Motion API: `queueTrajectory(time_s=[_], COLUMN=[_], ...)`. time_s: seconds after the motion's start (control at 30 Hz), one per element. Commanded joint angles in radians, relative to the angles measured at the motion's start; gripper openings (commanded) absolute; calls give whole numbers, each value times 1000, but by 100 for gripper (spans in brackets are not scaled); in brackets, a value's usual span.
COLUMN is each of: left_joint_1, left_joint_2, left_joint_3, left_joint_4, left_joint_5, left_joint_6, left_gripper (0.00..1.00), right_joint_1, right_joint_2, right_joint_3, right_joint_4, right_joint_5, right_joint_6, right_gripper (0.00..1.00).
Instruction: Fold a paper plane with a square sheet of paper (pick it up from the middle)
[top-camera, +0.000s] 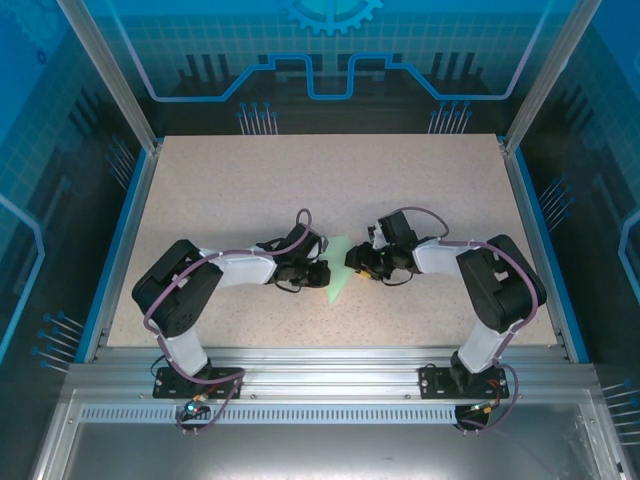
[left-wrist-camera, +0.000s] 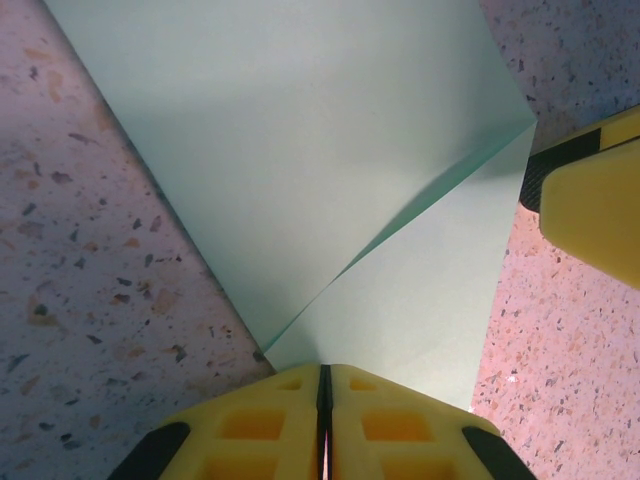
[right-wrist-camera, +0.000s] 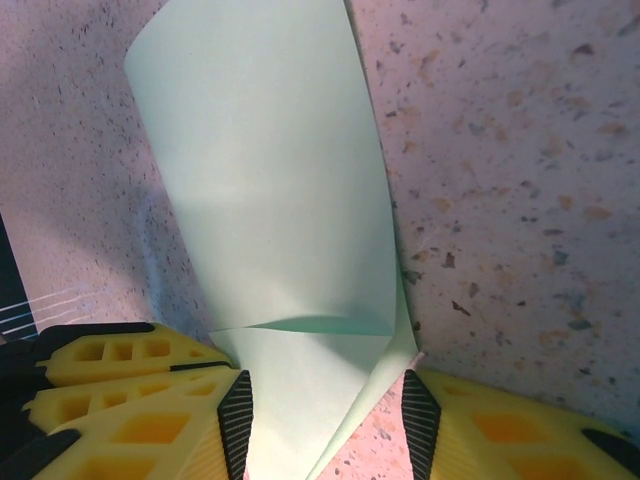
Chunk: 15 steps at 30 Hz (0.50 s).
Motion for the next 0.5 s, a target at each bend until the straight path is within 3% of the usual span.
queueTrajectory(time_s=[0.0, 0.47], left_joint_1=[8, 7], left_joint_2=[15, 12], left_joint_3=[-24, -21], left_joint_4=[-26, -24], left_joint_5=[-13, -10], left_joint_6=[-12, -14], left_gripper=[12, 12], right_joint_1=[24, 46], right_joint_2=[20, 34], right_joint_3=[3, 21], right_joint_4=[9, 33], right_joint_5=[-22, -45], right_joint_6=[8, 18], right_gripper=[46, 45])
